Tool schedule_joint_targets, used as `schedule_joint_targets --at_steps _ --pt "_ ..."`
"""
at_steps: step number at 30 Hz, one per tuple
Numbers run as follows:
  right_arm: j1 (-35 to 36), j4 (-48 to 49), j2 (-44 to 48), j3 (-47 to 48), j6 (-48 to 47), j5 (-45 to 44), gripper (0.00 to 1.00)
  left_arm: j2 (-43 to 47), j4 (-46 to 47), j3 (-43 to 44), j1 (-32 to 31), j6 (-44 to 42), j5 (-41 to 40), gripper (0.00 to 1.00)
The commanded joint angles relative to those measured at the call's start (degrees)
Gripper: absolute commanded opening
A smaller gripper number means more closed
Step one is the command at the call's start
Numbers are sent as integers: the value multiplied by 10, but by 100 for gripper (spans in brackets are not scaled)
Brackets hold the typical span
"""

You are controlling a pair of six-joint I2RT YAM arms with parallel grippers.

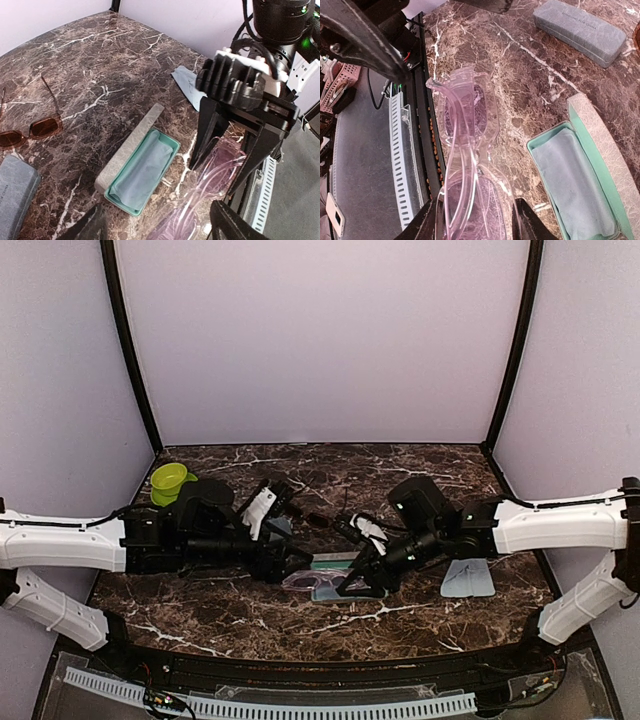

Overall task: Organize the sunglasses
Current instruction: Close the left temple of the sunglasses on the sunglasses, then pass from the right arm to the left

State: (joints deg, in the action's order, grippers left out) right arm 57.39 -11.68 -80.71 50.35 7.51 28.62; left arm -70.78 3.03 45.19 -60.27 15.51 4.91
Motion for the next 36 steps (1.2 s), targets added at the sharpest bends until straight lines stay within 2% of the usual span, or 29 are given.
schedule_joint_targets --at_steps 1,5,8,12,20,26,36 --pt "5 -16 -7 17 -18 -12 14 14 10 5 5 -14 62 70" --pt "6 -13 -10 22 -2 9 14 26 12 -3 9 -44 126 64" --pt "5 -15 -14 32 28 26 14 50 7 -17 9 -89 142 65" --pt "5 -20 -17 42 73 45 14 82 3 -35 6 -143 121 69" --pt "4 -36 -51 72 186 109 13 111 -84 -29 -27 -319 62 72" --pt "1 -31 -57 84 254 142 14 132 -100 -44 -44 -403 39 75" --pt "0 5 -78 91 316 178 14 88 -108 -23 -64 -455 32 79"
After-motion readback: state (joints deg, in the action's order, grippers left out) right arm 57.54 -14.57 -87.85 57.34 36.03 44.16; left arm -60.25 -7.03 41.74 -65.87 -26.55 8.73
